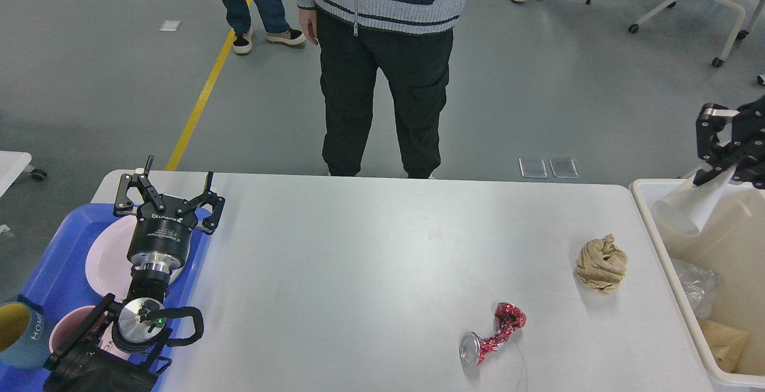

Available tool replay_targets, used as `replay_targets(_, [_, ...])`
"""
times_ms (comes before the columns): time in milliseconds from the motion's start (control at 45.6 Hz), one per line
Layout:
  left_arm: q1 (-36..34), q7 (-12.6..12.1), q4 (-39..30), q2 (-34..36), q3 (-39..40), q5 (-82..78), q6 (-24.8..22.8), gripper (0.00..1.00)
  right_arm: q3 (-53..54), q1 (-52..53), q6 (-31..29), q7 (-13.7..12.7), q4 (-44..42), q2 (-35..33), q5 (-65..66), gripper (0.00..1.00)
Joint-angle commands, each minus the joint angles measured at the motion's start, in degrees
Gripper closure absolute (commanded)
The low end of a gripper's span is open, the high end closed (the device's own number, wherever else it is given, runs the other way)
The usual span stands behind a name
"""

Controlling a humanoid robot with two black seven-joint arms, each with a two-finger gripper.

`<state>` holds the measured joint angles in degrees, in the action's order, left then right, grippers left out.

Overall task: Tidy desktop
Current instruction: 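Lower the paper cup into the bin and release it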

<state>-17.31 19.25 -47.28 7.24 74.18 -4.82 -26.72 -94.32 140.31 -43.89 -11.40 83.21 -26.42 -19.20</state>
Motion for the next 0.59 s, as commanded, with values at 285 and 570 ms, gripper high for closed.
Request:
replay_targets(285, [0.0,0.1,0.0,0.0,0.0,0.1,0.0,0.04,9.6,-35.1,9.3,0.2,-29.5,-12.4,2.4,1.0])
replay_targets(570, [0.0,0.1,0.0,0.0,0.0,0.1,0.0,0.04,26.6,-65.9,19.1,0.2,-53.6,-12.4,2.5,1.0])
